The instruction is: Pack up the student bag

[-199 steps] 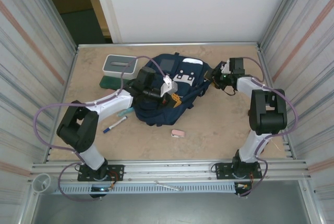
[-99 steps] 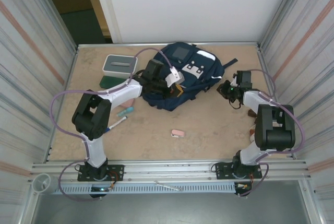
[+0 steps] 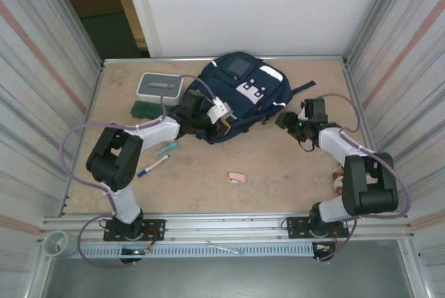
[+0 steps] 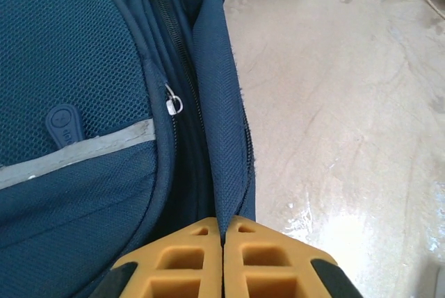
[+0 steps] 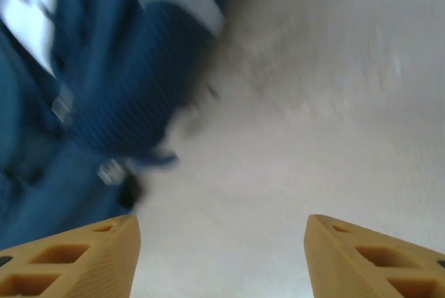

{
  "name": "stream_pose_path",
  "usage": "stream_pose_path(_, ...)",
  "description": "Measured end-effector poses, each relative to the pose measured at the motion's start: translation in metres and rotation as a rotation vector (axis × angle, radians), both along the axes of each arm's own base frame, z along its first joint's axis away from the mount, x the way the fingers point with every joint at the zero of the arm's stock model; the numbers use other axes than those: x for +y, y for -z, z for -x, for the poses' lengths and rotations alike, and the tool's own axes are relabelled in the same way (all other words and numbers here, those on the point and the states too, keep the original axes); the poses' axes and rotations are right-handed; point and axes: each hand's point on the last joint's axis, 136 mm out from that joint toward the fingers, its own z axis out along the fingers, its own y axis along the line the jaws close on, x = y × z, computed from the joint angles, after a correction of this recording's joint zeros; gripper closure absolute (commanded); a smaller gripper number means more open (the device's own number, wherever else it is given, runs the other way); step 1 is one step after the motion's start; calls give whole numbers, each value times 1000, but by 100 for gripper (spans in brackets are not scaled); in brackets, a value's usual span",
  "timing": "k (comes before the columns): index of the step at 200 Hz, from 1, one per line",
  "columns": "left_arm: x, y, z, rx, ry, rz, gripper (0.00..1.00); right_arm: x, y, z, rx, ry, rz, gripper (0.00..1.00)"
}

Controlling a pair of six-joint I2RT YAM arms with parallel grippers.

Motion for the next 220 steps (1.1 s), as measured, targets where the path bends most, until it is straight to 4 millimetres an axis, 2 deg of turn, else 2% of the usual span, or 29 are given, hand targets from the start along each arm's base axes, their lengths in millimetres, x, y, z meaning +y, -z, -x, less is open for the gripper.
stream_pose_path(14, -1, 1, 2, 0, 6, 3, 90, -7, -12, -32, -45, 31, 0, 33)
stream_pose_path(29, -2, 1, 3, 0, 9, 6, 89, -15, -10, -64, -56, 60, -1, 36)
stream_pose_path(39, -2, 0, 3, 0, 11, 8, 88, -19, -4, -82, -48, 80, -3, 45)
stream_pose_path(49, -2, 0, 4, 2, 14, 10, 86, -22, 7, -98, -34, 88, 4, 61)
stream_pose_path(69, -3, -2, 5, 7, 14, 16, 77, -24, 31, -104, 11, 93, 17, 83)
stream_pose_path(83, -2, -4, 6, 10, 8, 20, 69, -26, 38, -99, 26, 99, 30, 92)
stream_pose_path(98, 0, -8, 8, 26, -11, 28, 59, -27, 40, -89, 18, 100, 40, 95)
stream_pose_path(124, 6, -17, 11, 66, -76, 40, 51, -25, 41, -48, 25, 101, 74, 95)
stream_pose_path(149, 16, -26, 3, 110, -218, 35, 46, -18, 45, -7, 31, 97, 116, 92)
stream_pose_path(173, 31, -21, -5, 152, -370, -5, 42, -1, 51, 26, 40, 69, 158, 79)
stream_pose_path(188, 39, -16, -6, 177, -444, -33, 38, 8, 49, 43, 45, 41, 193, 65)
stream_pose_path(200, 44, -14, -4, 189, -495, -48, 33, 11, 39, 53, 27, 19, 225, 55)
stream_pose_path(220, 51, -16, 4, 190, -553, -65, 25, 6, 4, 59, -73, 6, 281, 44)
